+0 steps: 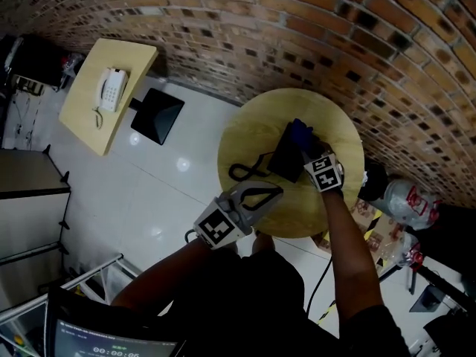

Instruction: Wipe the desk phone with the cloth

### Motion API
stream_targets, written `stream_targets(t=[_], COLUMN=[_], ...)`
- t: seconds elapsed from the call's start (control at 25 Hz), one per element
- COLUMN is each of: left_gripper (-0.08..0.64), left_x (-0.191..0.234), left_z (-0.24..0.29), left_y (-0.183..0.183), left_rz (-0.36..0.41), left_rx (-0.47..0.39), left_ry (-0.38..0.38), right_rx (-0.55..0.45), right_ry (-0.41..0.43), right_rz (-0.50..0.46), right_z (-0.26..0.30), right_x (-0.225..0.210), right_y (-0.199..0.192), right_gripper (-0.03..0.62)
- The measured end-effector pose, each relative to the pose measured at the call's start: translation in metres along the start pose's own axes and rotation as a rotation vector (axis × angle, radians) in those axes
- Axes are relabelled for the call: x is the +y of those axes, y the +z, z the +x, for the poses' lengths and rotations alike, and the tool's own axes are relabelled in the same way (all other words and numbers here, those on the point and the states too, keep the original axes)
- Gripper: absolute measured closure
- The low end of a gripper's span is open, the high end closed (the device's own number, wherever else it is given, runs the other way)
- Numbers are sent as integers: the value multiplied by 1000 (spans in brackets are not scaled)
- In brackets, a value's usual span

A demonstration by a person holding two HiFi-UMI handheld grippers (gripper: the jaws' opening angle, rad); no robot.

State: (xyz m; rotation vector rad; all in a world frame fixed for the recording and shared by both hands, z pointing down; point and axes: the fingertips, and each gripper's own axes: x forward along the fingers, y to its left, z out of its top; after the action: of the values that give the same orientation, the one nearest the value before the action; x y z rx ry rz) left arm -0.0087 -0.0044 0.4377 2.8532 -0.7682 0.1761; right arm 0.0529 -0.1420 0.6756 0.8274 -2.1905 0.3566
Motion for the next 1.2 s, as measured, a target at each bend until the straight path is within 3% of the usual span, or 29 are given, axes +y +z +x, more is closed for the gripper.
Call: stream_targets(t=[0.24, 0.72, 0.84, 0.96, 1.2], left_gripper=[560, 559, 558, 559, 560], left_x=[13, 6, 7, 11, 18], left_z=[-23, -22, -26, -32, -48], left_y=[-5, -8, -8, -7, -11], left_rz=[-32, -28, -17, -18, -28], left_rx=[-6, -4, 0, -5, -5], left_ry=[23, -19, -23, -14, 34], right_rx=[38, 117, 64, 4, -48], right_ry=[44, 191, 160, 85, -13], right_rz=[-34, -2, 16, 4, -93], right_z=[5, 6, 2, 0, 16], right_x=[41, 135, 125, 89, 17], right_y=[-20, -78, -61, -28, 36], right_gripper=[502, 502, 502, 502, 502])
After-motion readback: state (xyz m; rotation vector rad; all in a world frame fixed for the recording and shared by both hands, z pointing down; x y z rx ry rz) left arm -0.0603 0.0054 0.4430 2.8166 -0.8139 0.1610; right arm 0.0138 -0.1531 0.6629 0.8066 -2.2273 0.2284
